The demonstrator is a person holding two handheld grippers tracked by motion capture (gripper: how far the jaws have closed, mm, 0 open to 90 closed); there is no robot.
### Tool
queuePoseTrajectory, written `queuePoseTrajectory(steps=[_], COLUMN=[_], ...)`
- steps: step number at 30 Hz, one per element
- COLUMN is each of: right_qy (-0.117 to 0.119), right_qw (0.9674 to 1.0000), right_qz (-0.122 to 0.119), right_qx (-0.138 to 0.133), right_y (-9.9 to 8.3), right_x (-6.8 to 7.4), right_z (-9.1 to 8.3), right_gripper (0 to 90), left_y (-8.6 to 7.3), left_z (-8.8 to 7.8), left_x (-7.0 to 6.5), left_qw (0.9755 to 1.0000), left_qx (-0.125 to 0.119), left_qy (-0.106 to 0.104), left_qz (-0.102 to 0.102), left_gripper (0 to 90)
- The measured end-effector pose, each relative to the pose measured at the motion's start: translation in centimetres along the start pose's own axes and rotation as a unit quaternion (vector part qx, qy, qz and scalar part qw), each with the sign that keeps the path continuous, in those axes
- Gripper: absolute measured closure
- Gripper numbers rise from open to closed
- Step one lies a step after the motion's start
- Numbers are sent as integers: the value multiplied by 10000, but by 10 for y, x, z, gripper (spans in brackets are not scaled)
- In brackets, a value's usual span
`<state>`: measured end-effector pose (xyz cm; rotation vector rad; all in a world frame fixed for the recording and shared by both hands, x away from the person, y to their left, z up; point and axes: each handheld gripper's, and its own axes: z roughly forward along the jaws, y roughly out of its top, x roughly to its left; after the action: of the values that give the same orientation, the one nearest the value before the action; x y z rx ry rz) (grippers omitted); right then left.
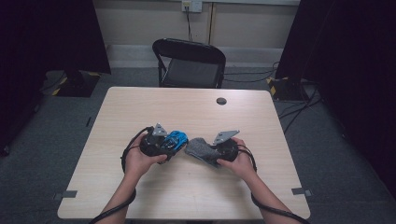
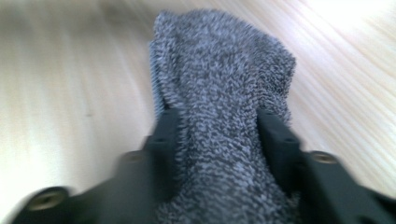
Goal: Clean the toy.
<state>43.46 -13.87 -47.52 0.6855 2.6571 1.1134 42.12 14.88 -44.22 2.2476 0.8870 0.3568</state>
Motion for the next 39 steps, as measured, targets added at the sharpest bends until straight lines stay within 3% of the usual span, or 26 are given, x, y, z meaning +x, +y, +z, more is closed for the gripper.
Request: queuePoseTrajectory(steps=[4,7,10,17,23,24,25,29,33,39], right_qy=[-204,-180,-271,-206,-301,-338,-390,-633,-702,-710], right_qw=[9998,9998,9996,9997,9987,9985,9984,9969,9966,9964], right_qz=[-18,62,-41,45,25,93,105,138,365,380], right_qx=[38,-20,28,147,417,412,408,452,213,-255], right_y=[-2,-3,-4,-18,-30,-30,-29,-23,-14,2], right_x=[-1,-2,-2,-5,-5,-5,-4,-2,1,6], right_z=[-3,-8,-14,-20,-13,-12,-13,-13,-12,-16], right_gripper=[363,325,308,308,383,447,579,694,719,729], left_y=[1,1,1,6,12,13,15,22,30,42], left_z=[0,-1,-1,-4,-5,-5,-5,-4,-1,4], left_x=[-1,-1,-2,-5,-9,-9,-10,-14,-19,-21], left_qw=[10000,10000,10000,9999,9999,9999,9999,9997,9995,9998], left_qx=[-3,8,-25,-79,-109,-111,-114,-178,-207,-112], left_qy=[-17,-15,-5,-51,-93,-118,-125,-163,-208,-186], left_qz=[24,31,11,40,31,42,34,34,75,50], left_gripper=[284,284,284,284,284,284,284,284,284,284])
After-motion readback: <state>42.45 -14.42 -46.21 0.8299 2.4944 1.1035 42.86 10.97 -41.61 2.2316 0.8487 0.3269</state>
